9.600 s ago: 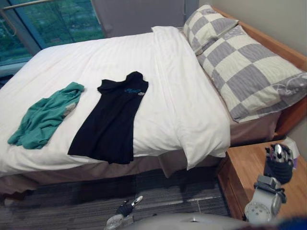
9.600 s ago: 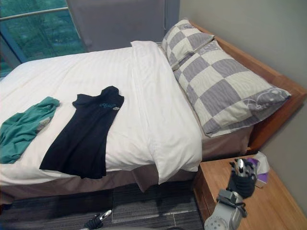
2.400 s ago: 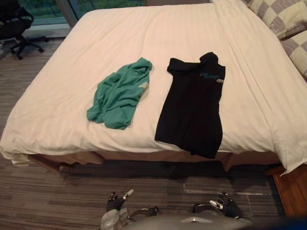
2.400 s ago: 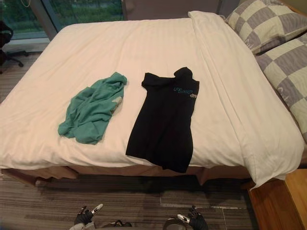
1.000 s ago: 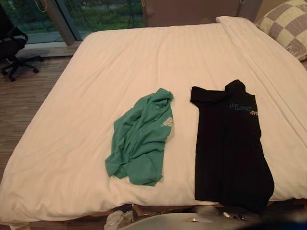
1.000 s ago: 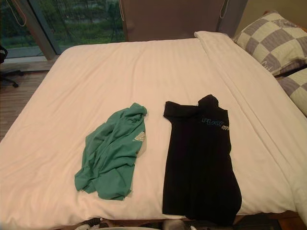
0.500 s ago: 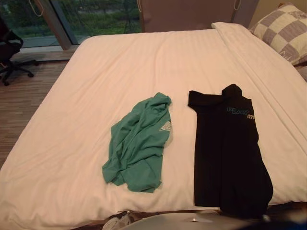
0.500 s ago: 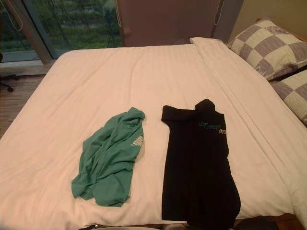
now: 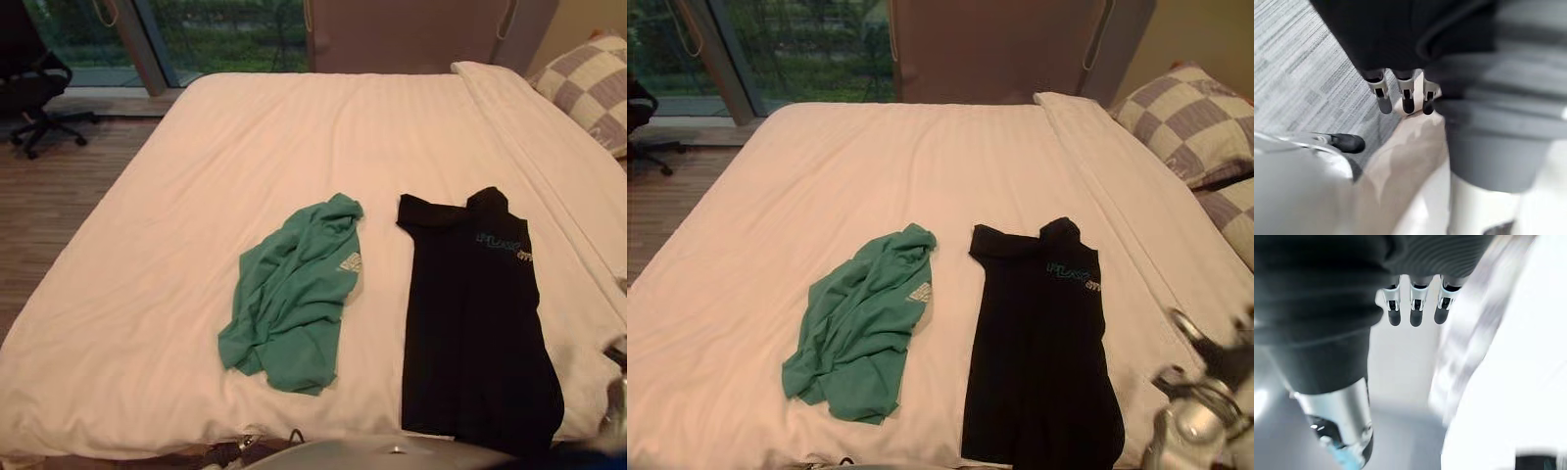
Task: Tidy the bed and pick cloth on bed and put in laundry
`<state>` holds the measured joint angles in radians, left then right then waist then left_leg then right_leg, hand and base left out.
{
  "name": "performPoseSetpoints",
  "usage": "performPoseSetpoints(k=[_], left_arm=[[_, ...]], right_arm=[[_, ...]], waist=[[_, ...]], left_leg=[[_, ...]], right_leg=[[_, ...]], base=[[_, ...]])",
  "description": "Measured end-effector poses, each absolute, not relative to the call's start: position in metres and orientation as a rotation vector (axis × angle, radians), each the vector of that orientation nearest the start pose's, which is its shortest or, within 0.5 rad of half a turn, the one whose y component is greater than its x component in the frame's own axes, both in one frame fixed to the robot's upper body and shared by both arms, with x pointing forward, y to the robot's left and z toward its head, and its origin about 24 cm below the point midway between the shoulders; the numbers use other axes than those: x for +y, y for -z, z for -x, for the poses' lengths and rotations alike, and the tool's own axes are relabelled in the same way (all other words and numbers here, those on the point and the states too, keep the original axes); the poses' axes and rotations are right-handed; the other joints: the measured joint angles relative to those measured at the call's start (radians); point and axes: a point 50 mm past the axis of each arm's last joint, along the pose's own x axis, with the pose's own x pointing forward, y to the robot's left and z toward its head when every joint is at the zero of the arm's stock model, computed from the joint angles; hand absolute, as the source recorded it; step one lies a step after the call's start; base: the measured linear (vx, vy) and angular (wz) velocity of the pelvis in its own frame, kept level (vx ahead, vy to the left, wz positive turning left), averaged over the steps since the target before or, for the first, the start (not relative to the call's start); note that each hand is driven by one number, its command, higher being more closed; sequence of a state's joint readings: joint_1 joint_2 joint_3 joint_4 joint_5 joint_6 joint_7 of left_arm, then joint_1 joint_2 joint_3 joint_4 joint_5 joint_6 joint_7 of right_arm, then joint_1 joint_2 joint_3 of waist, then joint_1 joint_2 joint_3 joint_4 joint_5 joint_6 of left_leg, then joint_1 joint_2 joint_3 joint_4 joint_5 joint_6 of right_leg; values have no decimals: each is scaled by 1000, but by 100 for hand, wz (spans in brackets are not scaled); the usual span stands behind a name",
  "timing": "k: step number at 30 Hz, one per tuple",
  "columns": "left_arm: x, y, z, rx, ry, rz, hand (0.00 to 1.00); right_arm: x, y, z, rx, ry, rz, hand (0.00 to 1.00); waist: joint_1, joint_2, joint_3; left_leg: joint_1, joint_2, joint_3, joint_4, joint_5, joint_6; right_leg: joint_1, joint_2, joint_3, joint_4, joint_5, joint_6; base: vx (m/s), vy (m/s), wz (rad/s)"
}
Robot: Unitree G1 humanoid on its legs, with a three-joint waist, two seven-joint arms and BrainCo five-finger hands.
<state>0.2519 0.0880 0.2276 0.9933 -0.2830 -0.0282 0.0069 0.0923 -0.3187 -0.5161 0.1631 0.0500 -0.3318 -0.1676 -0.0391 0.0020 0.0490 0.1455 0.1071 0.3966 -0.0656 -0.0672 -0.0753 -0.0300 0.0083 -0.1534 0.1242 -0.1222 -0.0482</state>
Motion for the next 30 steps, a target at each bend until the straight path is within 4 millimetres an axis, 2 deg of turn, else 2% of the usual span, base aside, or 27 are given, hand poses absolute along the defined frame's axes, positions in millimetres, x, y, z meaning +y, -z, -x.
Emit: performPoseSetpoints(k=[2, 4, 6, 8, 11, 12, 13, 15, 19, 23, 26, 27, 28, 30], left_arm=[[216, 164, -33, 1149, -473, 255, 0], [214, 164, -34, 1150, -444, 229, 0], [214, 163, -36, 1144, -431, 211, 0], [215, 163, -38, 1135, -420, 195, 0], [220, 160, -46, 1117, -390, 151, 0], [222, 159, -49, 1111, -388, 139, 0], [228, 157, -55, 1092, -399, 122, 0], [239, 152, -70, 1055, -411, 85, 0], [254, 143, -93, 995, -414, 45, 0], [254, 132, -129, 901, -422, 37, 0], [252, 120, -157, 822, -377, 14, 0], [251, 118, -161, 809, -371, 12, 0], [251, 116, -167, 789, -365, 1, 0], [253, 113, -171, 766, -383, -11, 0]], right_arm=[[-324, -70, -206, -156, 537, 398, 0], [-308, -60, -220, -58, 417, 489, 0], [-305, -53, -222, -14, 398, 506, 0], [-301, -34, -225, 96, 364, 539, 0], [-297, -8, -223, 225, 373, 552, 0], [-297, -6, -223, 240, 382, 554, 0], [-296, -2, -224, 259, 396, 557, 0], [-295, 0, -229, 269, 426, 559, 0], [-293, -6, -241, 232, 471, 557, 0], [-280, -13, -260, 192, 426, 559, 0], [-270, -15, -272, 177, 387, 593, 0], [-270, -13, -273, 186, 387, 608, 0], [-271, -13, -276, 190, 387, 634, 100], [-270, -10, -278, 206, 369, 657, 100]], waist=[[1, 3, 0], [8, 9, 1], [8, 10, 1], [7, 11, 4], [9, -2, 22], [10, -7, 29], [16, -7, 45], [27, -26, 89], [29, -57, 161], [33, -58, 246], [48, -52, 295], [49, -51, 306], [51, -56, 324], [51, -71, 339]], left_leg=[[-9, -6, -17, 1, 9, 12], [-24, -14, -32, 1, 17, 19], [-26, -18, -39, 0, 20, 22], [-40, -24, -51, -1, 24, 26], [-72, -33, -78, -1, 35, 34], [-81, -34, -81, 0, 37, 36], [-93, -36, -81, 2, 41, 40], [-123, -37, -81, 14, 43, 40], [-187, -34, -80, 55, 42, 47], [-241, -26, -76, 121, 13, 53], [-297, -23, -74, 159, -1, 55], [-304, -23, -75, 162, -1, 55], [-315, -22, -75, 168, -1, 55], [-322, -20, -81, 180, -2, 54]], right_leg=[[-1, -6, -8, -2, 4, 5], [-8, -15, -20, -5, 7, 9], [-11, -19, -25, -5, 8, 10], [-17, -26, -33, -1, 8, 11], [-49, -41, -55, 25, 6, 13], [-61, -44, -57, 34, 5, 15], [-78, -49, -57, 50, 0, 24], [-108, -52, -55, 63, 0, 24], [-157, -57, -52, 73, 11, 25], [-182, -58, -41, 74, 31, 35], [-225, -56, -21, 77, 40, 40], [-231, -57, -21, 77, 41, 41], [-242, -57, -21, 78, 42, 41], [-244, -57, -21, 78, 43, 41]], base=[[35, 18, 26], [39, 32, 17], [22, 24, 12], [2, 22, 15], [-31, 12, 22], [-44, 3, 23], [-50, 0, 5], [-69, -8, 4], [-41, -15, 3], [14, 5, -3], [22, 19, -7], [37, 19, 1], [49, 14, 6], [66, 10, 11]])
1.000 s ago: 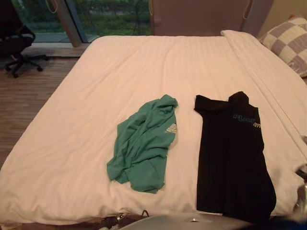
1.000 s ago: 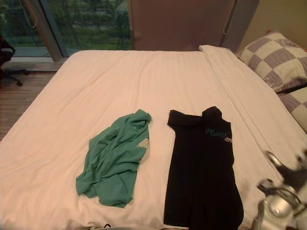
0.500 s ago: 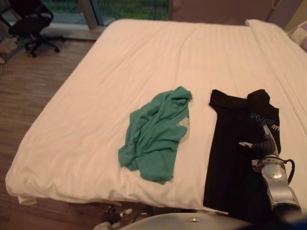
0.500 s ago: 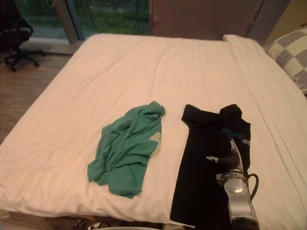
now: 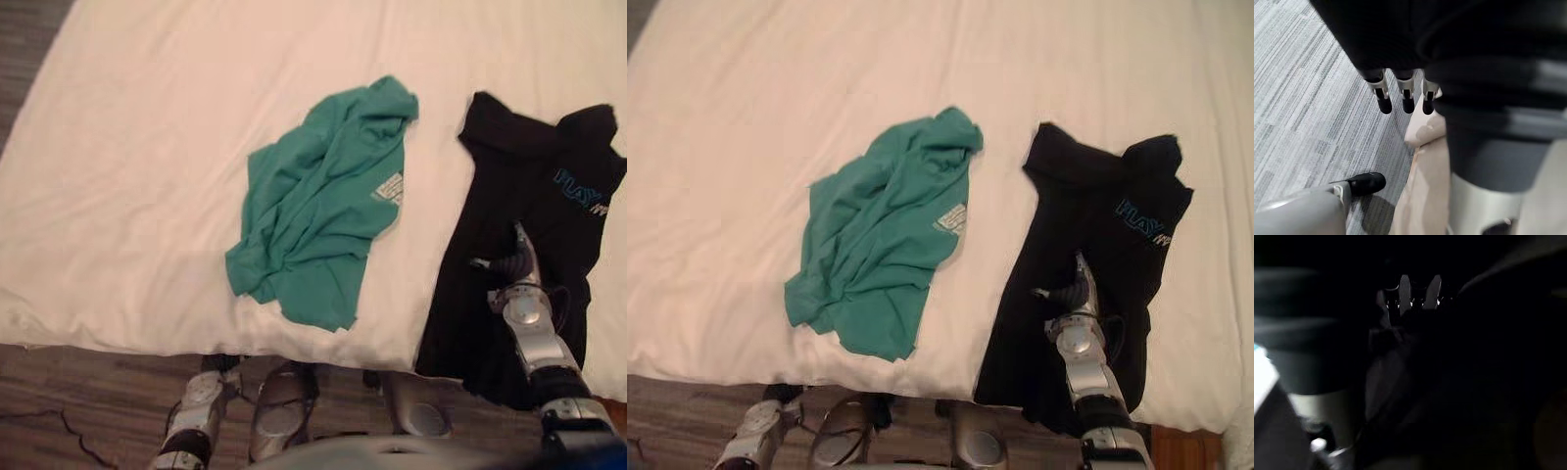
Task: Tidy the bed and pick cloth on bed and put in laundry
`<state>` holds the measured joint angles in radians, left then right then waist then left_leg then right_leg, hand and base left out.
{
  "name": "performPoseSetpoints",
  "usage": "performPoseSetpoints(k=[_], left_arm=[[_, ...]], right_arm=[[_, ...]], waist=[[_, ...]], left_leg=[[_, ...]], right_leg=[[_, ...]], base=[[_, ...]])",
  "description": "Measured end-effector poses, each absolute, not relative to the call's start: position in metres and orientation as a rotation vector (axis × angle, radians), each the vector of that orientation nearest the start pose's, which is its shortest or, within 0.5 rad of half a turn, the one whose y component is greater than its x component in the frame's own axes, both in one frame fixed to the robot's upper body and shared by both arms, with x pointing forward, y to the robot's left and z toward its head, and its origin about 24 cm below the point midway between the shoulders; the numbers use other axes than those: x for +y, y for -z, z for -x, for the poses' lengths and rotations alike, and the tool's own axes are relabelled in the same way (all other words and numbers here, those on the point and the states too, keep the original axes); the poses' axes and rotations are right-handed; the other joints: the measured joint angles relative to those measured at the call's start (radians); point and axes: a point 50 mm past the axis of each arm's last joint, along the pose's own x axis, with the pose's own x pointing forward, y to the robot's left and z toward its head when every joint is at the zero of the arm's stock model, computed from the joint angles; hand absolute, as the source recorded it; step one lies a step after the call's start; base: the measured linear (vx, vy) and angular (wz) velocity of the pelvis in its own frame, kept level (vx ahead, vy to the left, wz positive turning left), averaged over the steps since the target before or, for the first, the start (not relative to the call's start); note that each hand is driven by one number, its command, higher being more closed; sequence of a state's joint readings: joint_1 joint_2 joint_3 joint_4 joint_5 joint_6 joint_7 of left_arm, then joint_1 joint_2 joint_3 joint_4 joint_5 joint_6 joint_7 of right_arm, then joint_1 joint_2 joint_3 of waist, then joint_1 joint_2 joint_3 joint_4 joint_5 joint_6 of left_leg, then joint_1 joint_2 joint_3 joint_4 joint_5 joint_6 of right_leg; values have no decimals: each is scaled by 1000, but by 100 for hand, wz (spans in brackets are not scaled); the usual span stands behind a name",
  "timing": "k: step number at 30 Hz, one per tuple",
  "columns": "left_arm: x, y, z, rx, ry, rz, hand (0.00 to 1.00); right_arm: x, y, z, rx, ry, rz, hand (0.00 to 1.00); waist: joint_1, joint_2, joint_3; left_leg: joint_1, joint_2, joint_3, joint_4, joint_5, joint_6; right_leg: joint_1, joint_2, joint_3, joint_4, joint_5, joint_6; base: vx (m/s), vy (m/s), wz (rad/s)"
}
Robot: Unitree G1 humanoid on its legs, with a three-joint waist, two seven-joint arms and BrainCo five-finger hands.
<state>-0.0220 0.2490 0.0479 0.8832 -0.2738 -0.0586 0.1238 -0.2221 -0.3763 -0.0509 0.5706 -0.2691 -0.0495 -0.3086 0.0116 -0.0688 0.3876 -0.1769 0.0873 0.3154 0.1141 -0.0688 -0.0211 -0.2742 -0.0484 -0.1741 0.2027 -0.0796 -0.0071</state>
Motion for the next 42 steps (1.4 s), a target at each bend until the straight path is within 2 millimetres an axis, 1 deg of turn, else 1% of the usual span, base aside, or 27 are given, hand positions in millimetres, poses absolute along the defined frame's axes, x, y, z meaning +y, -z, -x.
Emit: performPoseSetpoints(k=[1, 3, 5, 6, 8, 10, 12, 14, 16, 18, 21, 23, 24, 25, 27, 29, 30, 31, 32, 33, 34, 35, 36, 37, 39, 40, 42], left_arm=[[253, 111, -173, 754, -401, 8, 0], [253, 108, -179, 730, -418, 29, 0], [253, 103, -188, 700, -463, 77, 0], [256, 101, -190, 690, -511, 114, 0], [262, 100, -189, 688, -571, 153, 0], [270, 101, -184, 704, -643, 179, 0], [277, 105, -172, 745, -733, 222, 0], [276, 110, -164, 781, -787, 269, 0], [276, 114, -155, 800, -855, 318, 0], [276, 118, -142, 814, -995, 424, 0], [281, 118, -136, 796, -1115, 493, 0], [292, 112, -131, 710, -1260, 547, 0], [296, 109, -129, 682, -1296, 549, 0], [309, 96, -128, 565, -1407, 564, 0], [319, 82, -130, 472, -1478, 526, 0], [341, 48, -137, 275, -1542, 452, 0], [352, 24, -143, 155, -1562, 394, 0], [357, 12, -145, 94, -1567, 364, 0], [369, -16, -151, -30, -1570, 284, 0], [374, -28, -153, -79, -1571, 249, 0], [381, -50, -159, -171, -1564, 209, 0], [387, -65, -162, -231, -1559, 181, 0], [396, -88, -168, -317, -1543, 148, 0], [399, -97, -171, -349, -1532, 134, 0], [408, -129, -181, -463, -1472, 94, 0], [410, -138, -184, -492, -1450, 72, 0], [414, -168, -191, -594, -1358, 13, 0]], right_arm=[[-269, -4, -277, 230, 356, 664, 100], [-274, 3, -275, 266, 360, 661, 100], [-292, 8, -268, 308, 398, 630, 100], [-302, 14, -262, 344, 431, 571, 100], [-311, 18, -257, 371, 462, 521, 100], [-317, 22, -252, 393, 478, 490, 100], [-319, 27, -247, 415, 484, 449, 100], [-320, 33, -241, 436, 482, 423, 100], [-319, 39, -235, 452, 486, 401, 100], [-319, 46, -225, 458, 491, 376, 100], [-319, 48, -220, 448, 504, 344, 100], [-320, 50, -215, 447, 506, 311, 100], [-320, 52, -214, 451, 502, 307, 100], [-322, 55, -207, 467, 488, 296, 100], [-324, 58, -201, 481, 485, 279, 100], [-327, 63, -189, 509, 475, 259, 100], [-328, 66, -184, 521, 467, 245, 100], [-329, 67, -181, 527, 465, 235, 100], [-331, 69, -173, 541, 458, 225, 100], [-331, 71, -169, 549, 457, 223, 100], [-332, 74, -162, 566, 451, 224, 100], [-332, 75, -157, 576, 451, 223, 100], [-333, 76, -152, 577, 460, 220, 100], [-334, 75, -151, 571, 465, 218, 100], [-336, 74, -150, 557, 480, 212, 100], [-336, 74, -150, 555, 481, 212, 100], [-334, 75, -149, 550, 479, 207, 100]], waist=[[2, -10, 1], [6, -17, 3], [18, -23, 6], [37, -25, 6], [48, -26, 6], [58, -33, 8], [67, -45, 7], [64, -46, 7], [71, -47, 7], [81, -47, 6], [85, -49, 6], [85, -47, 7], [85, -46, 7], [85, -44, 8], [88, -41, 10], [91, -38, 8], [91, -36, 7], [91, -32, 5], [90, -22, -10], [91, -18, -21], [91, -9, -41], [90, -1, -56], [89, 12, -74], [88, 12, -79], [86, 28, -88], [86, 31, -90], [86, 40, -111]], left_leg=[[-3, 1, -5, 5, 0, -1], [-14, 2, -31, 16, -1, -1], [-18, 3, -62, 14, 0, -1], [-15, 3, -82, 14, 0, -2], [-15, 1, -99, 8, 5, -4], [-8, -1, -110, -9, 17, -5], [14, -4, -120, -49, 39, -9], [37, -5, -133, -75, 50, -14], [62, -2, -134, -95, 54, -19], [94, -2, -134, -119, 60, -28], [107, -3, -134, -136, 70, -31], [121, -5, -141, -149, 79, -30], [125, -6, -145, -149, 81, -30], [135, -9, -162, -150, 86, -32], [142, -10, -171, -155, 94, -29], [162, -13, -192, -185, 114, -26], [164, -15, -203, -186, 118, -24], [164, -16, -207, -186, 119, -23], [161, -18, -213, -190, 119, -22], [162, -19, -213, -194, 120, -22], [164, -20, -213, -201, 121, -23], [164, -22, -213, -202, 121, -21], [165, -24, -210, -202, 124, -17], [167, -24, -209, -202, 125, -16], [173, -23, -203, -202, 125, -16], [177, -23, -199, -203, 125, -16], [192, -20, -180, -206, 125, -17]], right_leg=[[3, 1, 0, 0, 0, 0], [7, 1, -3, 0, 0, 0], [28, 1, -18, -19, -1, 1], [49, 1, -36, -36, -1, 1], [62, 1, -49, -49, -2, 2], [75, 2, -62, -63, -2, 2], [86, 6, -70, -74, -1, 2], [113, 7, -89, -90, 0, 1], [136, 13, -96, -102, -1, 2], [166, 17, -103, -118, -2, 2], [177, 18, -109, -129, -2, 2], [189, 16, -118, -129, -2, 2], [195, 15, -121, -129, -2, 2], [214, 11, -139, -132, -4, 2], [225, 10, -149, -131, -5, 2], [242, 8, -171, -129, -16, 2], [247, 7, -177, -125, -19, -1], [248, 5, -182, -123, -19, -2], [248, 2, -194, -122, -20, -3], [248, 1, -194, -122, -19, -3], [248, 0, -194, -122, -19, -4], [248, -1, -194, -123, -18, -5], [248, -3, -193, -124, -16, -7], [249, -4, -193, -124, -16, -7], [252, -3, -190, -124, -11, -11], [255, -2, -185, -125, -11, -12], [261, 3, -165, -129, -9, -13]], base=[[59, 9, 20], [41, 6, 33], [4, 4, 49], [-19, 2, 41], [-28, -13, 34], [-17, -19, 22], [14, -28, 12], [53, -25, 21], [83, -27, 9], [96, -29, -1], [41, -6, 3], [0, 7, 10], [-24, 11, 26], [-30, 12, 29], [-46, 12, 31], [-75, 8, 35], [-70, 7, 29], [-65, 21, 27], [-33, 25, 15], [-10, 31, 12], [0, 0, 0], [52, 27, -2], [53, 19, -4], [51, 16, -7], [35, 10, -9], [36, 7, -16], [42, -2, -21]])
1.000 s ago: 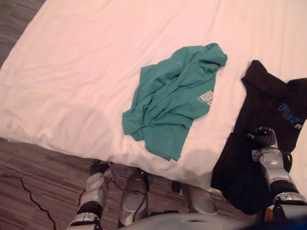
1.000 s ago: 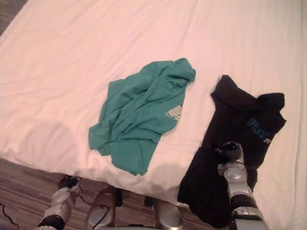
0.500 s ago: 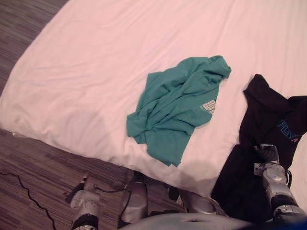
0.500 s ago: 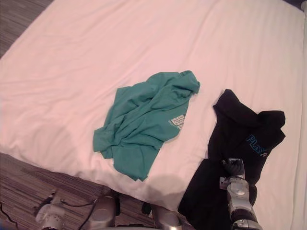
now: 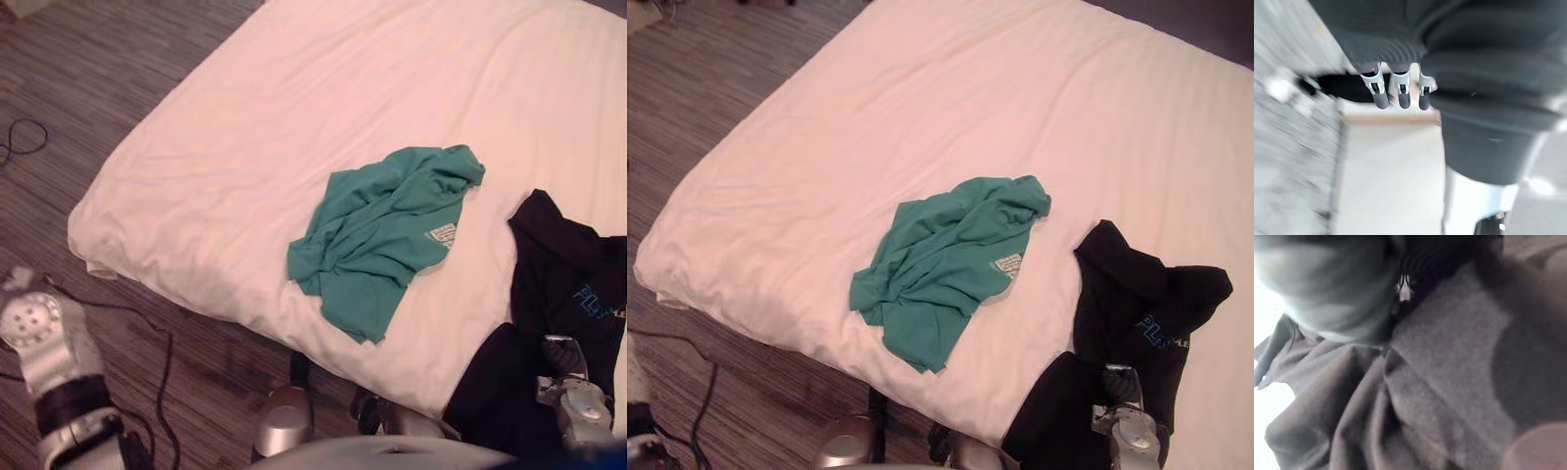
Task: Tidy the bed and pick cloth on bed and put in laundry
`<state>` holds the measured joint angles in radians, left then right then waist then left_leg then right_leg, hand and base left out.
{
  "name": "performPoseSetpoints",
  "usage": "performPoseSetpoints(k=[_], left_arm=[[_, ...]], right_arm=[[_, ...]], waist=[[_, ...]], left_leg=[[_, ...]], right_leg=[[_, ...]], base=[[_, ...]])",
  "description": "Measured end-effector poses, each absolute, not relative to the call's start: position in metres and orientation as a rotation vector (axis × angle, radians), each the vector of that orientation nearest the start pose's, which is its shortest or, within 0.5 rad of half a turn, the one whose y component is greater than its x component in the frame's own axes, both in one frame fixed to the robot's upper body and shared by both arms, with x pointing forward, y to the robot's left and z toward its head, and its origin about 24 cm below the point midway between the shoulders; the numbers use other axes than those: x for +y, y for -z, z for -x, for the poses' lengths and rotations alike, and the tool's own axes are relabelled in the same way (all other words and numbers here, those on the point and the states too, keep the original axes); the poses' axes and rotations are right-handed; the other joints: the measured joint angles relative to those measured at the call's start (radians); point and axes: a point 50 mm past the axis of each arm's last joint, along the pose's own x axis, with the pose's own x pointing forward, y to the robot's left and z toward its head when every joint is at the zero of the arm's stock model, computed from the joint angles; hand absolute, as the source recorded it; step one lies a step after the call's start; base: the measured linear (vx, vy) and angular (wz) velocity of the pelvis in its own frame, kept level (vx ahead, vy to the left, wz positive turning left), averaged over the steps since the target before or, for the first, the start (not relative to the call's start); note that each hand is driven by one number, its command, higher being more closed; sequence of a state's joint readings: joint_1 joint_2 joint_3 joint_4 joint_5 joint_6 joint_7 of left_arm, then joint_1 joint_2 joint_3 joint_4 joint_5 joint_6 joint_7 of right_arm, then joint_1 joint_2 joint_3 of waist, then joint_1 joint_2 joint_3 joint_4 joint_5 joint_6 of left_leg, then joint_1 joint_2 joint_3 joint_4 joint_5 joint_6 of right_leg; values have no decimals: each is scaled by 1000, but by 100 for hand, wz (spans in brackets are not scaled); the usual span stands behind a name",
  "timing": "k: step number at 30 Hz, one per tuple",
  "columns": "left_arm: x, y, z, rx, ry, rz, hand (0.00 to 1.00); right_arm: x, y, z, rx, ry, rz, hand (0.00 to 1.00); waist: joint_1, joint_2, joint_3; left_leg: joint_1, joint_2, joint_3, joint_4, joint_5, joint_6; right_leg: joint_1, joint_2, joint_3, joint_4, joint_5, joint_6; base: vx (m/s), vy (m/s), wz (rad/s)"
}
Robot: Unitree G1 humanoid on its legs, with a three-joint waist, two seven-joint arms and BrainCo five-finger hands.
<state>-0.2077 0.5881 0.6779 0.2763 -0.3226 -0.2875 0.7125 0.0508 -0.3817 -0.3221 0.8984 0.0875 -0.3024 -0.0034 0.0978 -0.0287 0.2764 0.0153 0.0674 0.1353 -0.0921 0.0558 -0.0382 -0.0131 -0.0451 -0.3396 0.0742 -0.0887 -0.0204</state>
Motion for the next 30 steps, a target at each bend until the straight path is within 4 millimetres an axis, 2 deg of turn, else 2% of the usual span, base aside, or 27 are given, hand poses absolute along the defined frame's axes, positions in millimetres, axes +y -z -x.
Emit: performPoseSetpoints(k=[3, 4, 6, 7, 8, 10, 11, 13, 14, 15, 16, 17, 20, 23, 25, 28, 29, 30], left_arm=[[417, -192, -195, -662, -1241, -60, 0], [416, -194, -196, -665, -1220, -92, 0], [410, -204, -197, -694, -1179, -307, 0], [406, -224, -198, -748, -1113, -507, 0], [407, -240, -198, -762, -1042, -603, 0], [410, -263, -204, -731, -886, -770, 0], [411, -266, -209, -696, -813, -816, 0], [403, -256, -224, -620, -658, -865, 0], [390, -241, -237, -554, -514, -912, 0], [385, -233, -242, -525, -459, -926, 0], [374, -215, -250, -475, -381, -927, 0], [368, -205, -253, -456, -352, -924, 0], [336, -142, -264, -291, -206, -870, 0], [311, -100, -272, -132, -118, -814, 0], [299, -81, -276, -35, -78, -799, 0], [279, -41, -276, 142, -31, -743, 0], [269, -23, -274, 203, -31, -673, 0], [262, -13, -273, 235, -33, -638, 0]], right_arm=[[-329, 80, -144, 562, 482, 192, 100], [-329, 81, -142, 568, 479, 191, 100], [-329, 84, -131, 594, 466, 198, 100], [-328, 88, -121, 621, 453, 200, 100], [-326, 91, -116, 640, 445, 198, 100], [-318, 97, -109, 671, 424, 200, 100], [-315, 99, -108, 679, 413, 205, 100], [-312, 100, -105, 689, 391, 227, 100], [-308, 100, -105, 687, 373, 231, 100], [-306, 101, -106, 690, 362, 233, 100], [-303, 101, -109, 689, 349, 233, 100], [-301, 101, -110, 690, 343, 231, 100], [-290, 106, -112, 714, 300, 210, 100], [-278, 112, -112, 747, 252, 206, 100], [-273, 113, -114, 754, 225, 215, 100], [-265, 114, -117, 768, 171, 227, 100], [-260, 116, -117, 776, 141, 231, 100], [-256, 117, -117, 783, 115, 235, 100]], waist=[[-1, 2, -22], [-1, 3, -29], [-1, 8, -44], [1, 16, -53], [0, 5, -72], [7, 10, -102], [3, 16, -119], [-4, 34, -164], [-12, 42, -181], [-25, 46, -185], [-39, 43, -188], [-43, 43, -188], [-52, 36, -185], [-57, 15, -182], [-70, 8, -180], [-85, 10, -175], [-91, 12, -174], [-98, 7, -173]], left_leg=[[22, 4, 17, -4, -3, -5], [26, 5, 19, -4, -4, -6], [37, 6, 22, -4, -8, -9], [39, 9, 25, -4, -11, -11], [44, 12, 34, -5, -14, -13], [68, 19, 72, -5, -24, -20], [85, 21, 89, -8, -31, -20], [99, 22, 119, -10, -41, -20], [113, 25, 132, -10, -46, -22], [113, 25, 132, -10, -46, -23], [116, 28, 136, -10, -49, -26], [119, 30, 141, -10, -49, -26], [154, 39, 175, -10, -53, -33], [179, 45, 189, -8, -59, -40], [186, 47, 195, -5, -59, -40], [224, 53, 219, -6, -65, -40], [235, 53, 226, -10, -67, -40], [242, 54, 230, -10, -69, -39]], right_leg=[[24, 8, 20, -11, 3, -5], [26, 9, 21, -12, 4, -5], [34, 11, 25, -16, 4, -5], [40, 15, 27, -20, 4, -6], [40, 18, 34, -21, 5, -7], [51, 28, 72, -22, 5, -8], [61, 31, 88, -23, 6, -8], [61, 35, 119, -23, 7, -10], [67, 38, 134, -22, 7, -11], [67, 39, 134, -22, 8, -11], [67, 41, 137, -22, 9, -13], [68, 44, 140, -22, 9, -13], [85, 61, 175, -21, 10, -15], [100, 73, 193, -18, 9, -16], [100, 74, 201, -9, 9, -16], [117, 78, 237, 10, 5, -16], [122, 78, 242, 21, 1, -16], [121, 77, 246, 33, -7, -11]], base=[[26, -10, -17], [-5, -6, -9], [0, 0, 0], [33, 0, -5], [35, -2, -16], [47, -7, -48], [22, 1, -64], [16, 19, -48], [23, 16, -27], [15, 3, -20], [-1, -10, -7], [11, -18, -21], [35, -22, -33], [43, -19, -21], [17, -11, -15], [-24, -3, -22], [-74, -13, -16], [-74, -6, -8]])
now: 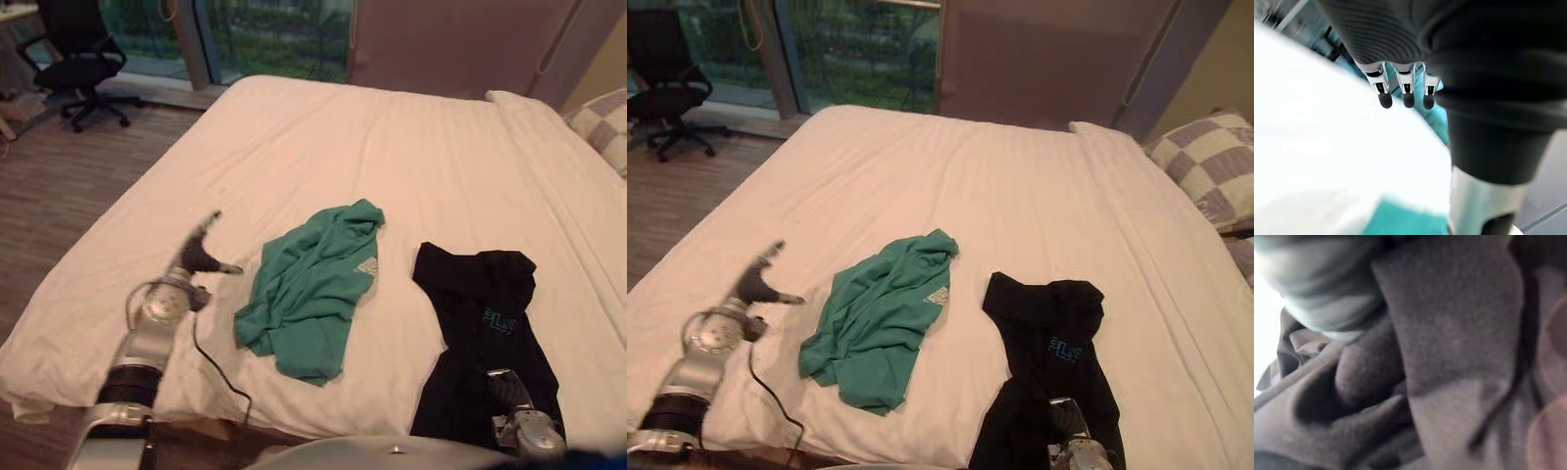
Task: Tidy the bed and pick cloth on bed and put in laundry
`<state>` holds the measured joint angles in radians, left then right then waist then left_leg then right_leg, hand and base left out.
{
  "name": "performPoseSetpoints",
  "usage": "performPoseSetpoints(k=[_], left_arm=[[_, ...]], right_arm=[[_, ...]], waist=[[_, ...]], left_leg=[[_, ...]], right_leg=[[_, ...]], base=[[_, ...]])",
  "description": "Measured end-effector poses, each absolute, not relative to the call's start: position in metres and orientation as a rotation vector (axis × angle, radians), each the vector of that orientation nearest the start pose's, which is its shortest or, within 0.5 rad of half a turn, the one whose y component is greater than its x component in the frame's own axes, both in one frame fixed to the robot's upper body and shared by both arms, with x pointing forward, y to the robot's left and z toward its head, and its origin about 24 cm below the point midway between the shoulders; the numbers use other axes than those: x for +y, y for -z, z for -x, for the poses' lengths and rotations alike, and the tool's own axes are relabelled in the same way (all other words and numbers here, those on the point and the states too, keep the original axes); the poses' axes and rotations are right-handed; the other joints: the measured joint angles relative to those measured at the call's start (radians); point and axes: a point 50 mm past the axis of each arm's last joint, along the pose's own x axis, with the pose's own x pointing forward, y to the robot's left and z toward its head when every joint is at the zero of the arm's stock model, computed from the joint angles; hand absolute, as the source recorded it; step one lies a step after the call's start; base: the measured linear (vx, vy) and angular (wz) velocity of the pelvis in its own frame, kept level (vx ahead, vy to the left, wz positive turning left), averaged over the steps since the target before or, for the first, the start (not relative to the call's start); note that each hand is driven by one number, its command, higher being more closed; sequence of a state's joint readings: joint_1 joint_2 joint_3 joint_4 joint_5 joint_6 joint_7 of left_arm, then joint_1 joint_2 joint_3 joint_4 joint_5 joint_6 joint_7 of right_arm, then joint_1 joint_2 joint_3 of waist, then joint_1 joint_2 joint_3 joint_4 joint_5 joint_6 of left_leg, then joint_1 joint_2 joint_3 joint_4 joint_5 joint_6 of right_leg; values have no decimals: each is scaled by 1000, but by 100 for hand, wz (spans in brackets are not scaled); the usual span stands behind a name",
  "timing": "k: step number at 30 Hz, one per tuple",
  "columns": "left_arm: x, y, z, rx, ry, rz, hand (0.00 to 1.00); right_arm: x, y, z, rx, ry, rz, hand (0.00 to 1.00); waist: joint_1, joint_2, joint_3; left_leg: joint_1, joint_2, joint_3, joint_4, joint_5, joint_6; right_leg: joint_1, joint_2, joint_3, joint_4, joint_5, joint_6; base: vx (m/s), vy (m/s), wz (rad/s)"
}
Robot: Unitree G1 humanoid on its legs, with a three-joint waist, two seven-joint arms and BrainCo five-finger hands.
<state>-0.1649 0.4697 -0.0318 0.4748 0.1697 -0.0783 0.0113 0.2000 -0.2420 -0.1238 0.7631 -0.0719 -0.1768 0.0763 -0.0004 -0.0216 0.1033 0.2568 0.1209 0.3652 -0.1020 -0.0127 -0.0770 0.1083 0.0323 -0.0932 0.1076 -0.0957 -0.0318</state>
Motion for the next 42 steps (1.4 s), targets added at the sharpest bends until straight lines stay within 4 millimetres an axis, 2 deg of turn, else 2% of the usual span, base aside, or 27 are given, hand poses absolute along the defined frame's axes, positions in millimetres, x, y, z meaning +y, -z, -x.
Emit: performPoseSetpoints(k=[2, 4, 6, 8, 12, 15, 18, 21, 23, 24, 25, 26, 27, 29, 32, 35, 36, 39, 42], left_arm=[[262, -12, -272, 237, -32, -632, 0], [269, -18, -272, 212, -60, -604, 0], [284, -36, -274, 162, -79, -585, 0], [287, -50, -275, 123, -49, -601, 0], [272, -71, -279, 49, 52, -620, 0], [262, -71, -280, 47, 98, -609, 0], [249, -69, -282, 71, 166, -621, 0], [228, -80, -296, 33, 233, -674, 0], [213, -97, -311, -28, 264, -710, 0], [204, -109, -321, -73, 274, -734, 0], [199, -115, -327, -89, 274, -740, 0], [189, -129, -340, -119, 271, -757, 0], [185, -133, -344, -126, 268, -765, 0], [171, -143, -359, -120, 265, -783, 0], [166, -145, -368, -77, 238, -806, 0], [159, -164, -378, -94, 208, -840, 0], [158, -171, -382, -99, 200, -842, 100], [158, -182, -386, -108, 181, -840, 100], [163, -190, -389, -117, 158, -815, 100]], right_arm=[[-252, 120, -114, 797, 93, 244, 100], [-253, 121, -109, 807, 96, 242, 100], [-252, 122, -103, 811, 98, 237, 100], [-252, 122, -101, 816, 100, 237, 100], [-252, 122, -99, 817, 102, 236, 100], [-248, 121, -99, 800, 97, 229, 100], [-234, 119, -103, 770, 66, 213, 100], [-217, 113, -114, 710, 12, 203, 100], [-210, 104, -134, 637, -3, 197, 100], [-208, 95, -151, 575, -2, 197, 100], [-208, 90, -160, 541, 3, 194, 100], [-208, 75, -181, 455, 17, 190, 100], [-209, 67, -190, 415, 17, 194, 100], [-216, 38, -209, 275, 30, 215, 100], [-219, 17, -223, 173, 39, 228, 100], [-218, 0, -231, 95, 52, 229, 100], [-218, -7, -235, 60, 51, 232, 100], [-217, -27, -249, -22, 41, 251, 100], [-216, -40, -258, -71, 32, 265, 100]], waist=[[-9, -7, -1], [-8, -4, -1], [-8, -4, -2], [-6, -5, -2], [-4, -6, -3], [-1, -8, -2], [-7, -10, 9], [-8, -25, 23], [-6, -34, 58], [-6, -38, 90], [-7, -37, 108], [-9, -40, 149], [-9, -35, 167], [-22, -4, 226], [-40, 4, 262], [-41, 4, 289], [-42, 6, 293], [-53, 20, 321], [-65, 26, 325]], left_leg=[[1, 0, 6, 0, -2, 0], [-6, -1, 10, 0, -3, -2], [-14, -1, 12, 0, -1, 0], [-13, -1, 12, 0, -1, 0], [-12, -1, 24, 2, -13, -1], [-20, 4, 41, 40, -49, 5], [-55, 26, 64, 131, -109, 9], [-164, 66, 93, 245, -159, 16], [-240, 80, 110, 293, -169, 22], [-287, 84, 123, 314, -171, 25], [-312, 84, 125, 326, -172, 28], [-371, 85, 136, 363, -178, 37], [-397, 87, 142, 380, -180, 36], [-477, 90, 153, 434, -181, 46], [-521, 93, 191, 462, -179, 48], [-563, 87, 206, 475, -182, 49], [-587, 89, 207, 490, -188, 55], [-625, 92, 209, 508, -194, 58], [-644, 94, 233, 505, -193, 61]], right_leg=[[-10, 0, 3, 16, -17, 5], [-25, -1, 12, 28, -21, 8], [-36, 0, 15, 30, -23, 13], [-32, 0, 15, 31, -24, 16], [-31, -1, 33, 30, -9, 28], [-29, 0, 69, 30, -4, 31], [-36, 4, 112, 31, 10, 43], [-112, 13, 146, 48, 32, 57], [-173, 13, 165, 54, 46, 51], [-219, 10, 169, 59, 55, 53], [-241, 8, 174, 63, 58, 51], [-299, 2, 187, 80, 58, 51], [-324, 0, 191, 87, 58, 51], [-403, -7, 202, 116, 58, 51], [-475, -14, 207, 167, 49, 51], [-542, -26, 206, 224, 23, 48], [-565, -28, 204, 235, 15, 44], [-603, -33, 200, 252, 18, 48], [-630, -40, 206, 244, 31, 53]], base=[[-67, -14, -8], [-47, -10, -8], [0, 0, 0], [48, 3, 3], [62, 32, -4], [62, 42, -21], [48, 39, -20], [26, 18, -8], [-34, 14, -7], [-52, 19, -12], [-93, 45, -20], [-83, 49, -18], [-84, 74, -25], [-33, 78, -16], [0, 64, -10], [-37, -8, 4], [-77, -36, 6], [-119, -41, 3], [-96, -26, -1]])
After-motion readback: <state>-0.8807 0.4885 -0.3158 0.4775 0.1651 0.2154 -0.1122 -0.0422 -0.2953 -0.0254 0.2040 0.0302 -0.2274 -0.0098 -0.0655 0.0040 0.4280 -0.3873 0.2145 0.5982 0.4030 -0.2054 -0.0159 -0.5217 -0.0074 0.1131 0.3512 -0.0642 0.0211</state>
